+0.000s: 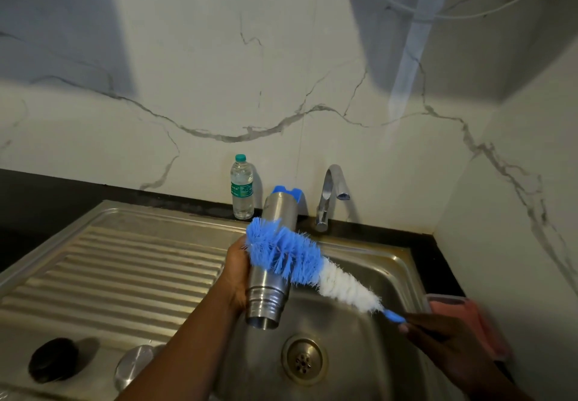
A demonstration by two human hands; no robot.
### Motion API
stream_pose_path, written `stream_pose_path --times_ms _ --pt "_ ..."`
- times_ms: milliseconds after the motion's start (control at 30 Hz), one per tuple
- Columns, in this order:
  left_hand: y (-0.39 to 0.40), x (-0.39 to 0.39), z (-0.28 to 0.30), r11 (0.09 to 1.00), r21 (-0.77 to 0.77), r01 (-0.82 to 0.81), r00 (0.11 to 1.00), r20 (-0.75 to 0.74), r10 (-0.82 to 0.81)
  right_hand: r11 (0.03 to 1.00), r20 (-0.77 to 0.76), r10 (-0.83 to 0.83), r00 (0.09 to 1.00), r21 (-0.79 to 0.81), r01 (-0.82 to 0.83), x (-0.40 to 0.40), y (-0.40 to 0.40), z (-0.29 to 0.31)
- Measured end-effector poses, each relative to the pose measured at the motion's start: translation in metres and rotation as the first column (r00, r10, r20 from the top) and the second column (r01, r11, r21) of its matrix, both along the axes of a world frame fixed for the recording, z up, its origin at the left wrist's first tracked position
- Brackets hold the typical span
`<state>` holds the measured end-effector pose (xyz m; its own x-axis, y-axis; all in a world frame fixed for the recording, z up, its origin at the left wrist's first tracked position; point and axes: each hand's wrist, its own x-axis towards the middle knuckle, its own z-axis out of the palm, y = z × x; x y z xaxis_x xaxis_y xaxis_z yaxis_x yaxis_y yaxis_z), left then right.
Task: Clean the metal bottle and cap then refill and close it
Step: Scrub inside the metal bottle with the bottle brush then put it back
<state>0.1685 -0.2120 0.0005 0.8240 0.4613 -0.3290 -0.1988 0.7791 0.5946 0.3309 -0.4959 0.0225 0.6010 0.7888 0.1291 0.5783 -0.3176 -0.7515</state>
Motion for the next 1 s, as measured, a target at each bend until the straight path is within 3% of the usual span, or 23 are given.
stream_pose_path --times_ms 133,233,300,367,467,567,633,733,867,1000 --pt "0.003 0.002 -0.01 0.984 -0.051 0.171 0.984 0.056 -0.169 0.999 0.037 -0.049 0.998 0.002 0.049 0.006 0.012 -0.005" --pt "-0.001 0.0 -0.006 0.974 0.069 0.218 0.97 0.092 -0.224 0.992 0.078 -0.125 0.989 0.038 0.123 0.007 0.022 -0.006" --pt "-0.007 0.001 -0.002 0.965 0.221 0.143 0.989 -0.013 -0.144 0.991 0.119 -0.133 0.984 0.035 0.13 0.005 0.025 0.001" --pt "-0.008 0.003 -0.005 0.911 0.411 0.029 0.983 -0.176 0.048 0.991 0.136 -0.136 0.981 0.009 0.136 0.004 0.024 0.013" --pt "-0.001 0.005 -0.019 0.775 0.626 -0.088 0.929 -0.229 0.29 0.986 0.158 -0.165 0.973 -0.006 0.168 0.006 0.018 0.029" --pt "0.005 0.002 -0.028 0.652 0.751 -0.103 0.877 -0.241 0.415 0.987 0.113 -0.162 0.98 0.004 0.163 0.01 0.009 0.038" --pt "0.007 0.0 -0.029 0.589 0.8 -0.111 0.863 -0.217 0.456 0.994 0.114 -0.109 0.988 0.009 0.108 0.013 0.004 0.042" --pt "0.006 -0.001 -0.025 0.568 0.815 -0.113 0.864 -0.201 0.461 0.996 0.136 -0.071 0.988 -0.047 0.077 0.008 0.0 0.044" --pt "0.002 0.0 -0.023 0.553 0.826 -0.11 0.865 -0.194 0.462 0.983 0.295 -0.063 0.953 -0.146 0.111 0.007 -0.001 0.029" --pt "0.0 0.001 -0.024 0.546 0.833 -0.089 0.881 -0.19 0.433 0.991 0.412 -0.061 0.909 -0.084 0.105 0.01 -0.002 0.019"
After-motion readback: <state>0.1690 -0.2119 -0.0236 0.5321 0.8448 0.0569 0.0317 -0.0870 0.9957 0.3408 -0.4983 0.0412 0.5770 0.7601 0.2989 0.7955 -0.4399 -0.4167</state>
